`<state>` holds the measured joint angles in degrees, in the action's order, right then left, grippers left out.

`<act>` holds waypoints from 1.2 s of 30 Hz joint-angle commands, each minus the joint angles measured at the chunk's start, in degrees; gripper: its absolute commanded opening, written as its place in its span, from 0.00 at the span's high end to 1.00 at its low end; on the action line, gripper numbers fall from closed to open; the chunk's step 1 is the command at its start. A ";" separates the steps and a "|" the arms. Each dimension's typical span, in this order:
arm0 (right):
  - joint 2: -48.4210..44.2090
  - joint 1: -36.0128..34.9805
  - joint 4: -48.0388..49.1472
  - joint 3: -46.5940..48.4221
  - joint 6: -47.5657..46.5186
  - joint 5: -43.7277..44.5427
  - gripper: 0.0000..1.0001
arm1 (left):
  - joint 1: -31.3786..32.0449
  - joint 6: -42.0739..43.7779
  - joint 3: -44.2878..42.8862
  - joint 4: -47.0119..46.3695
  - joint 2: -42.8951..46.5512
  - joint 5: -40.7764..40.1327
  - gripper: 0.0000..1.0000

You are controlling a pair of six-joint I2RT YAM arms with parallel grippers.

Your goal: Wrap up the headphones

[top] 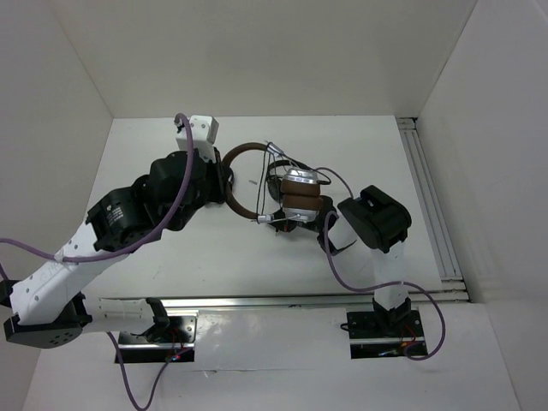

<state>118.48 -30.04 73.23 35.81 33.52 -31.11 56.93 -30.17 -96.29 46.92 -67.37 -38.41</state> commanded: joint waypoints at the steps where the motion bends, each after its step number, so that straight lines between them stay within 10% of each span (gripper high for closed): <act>1: 1.75 0.42 15.27 -0.57 0.50 -0.26 0.82 | -0.32 -2.79 -2.85 -6.05 0.49 -3.33 1.00; 13: 3.34 0.42 16.24 -1.18 -0.03 -1.67 0.73 | -3.05 -3.40 -1.80 -6.05 -0.04 0.01 1.00; 20: 3.34 0.42 16.86 -2.32 -0.03 -0.27 1.00 | -3.58 -3.40 -0.65 -6.05 -0.04 0.01 1.00; 36: -10.27 -10.81 -5.45 -8.38 -6.18 19.15 1.00 | -19.65 -8.15 1.63 -8.33 -3.64 2.10 1.00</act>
<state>113.12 -37.82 71.16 29.19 30.11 -18.70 40.64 -34.87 -93.95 45.36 -69.87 -38.26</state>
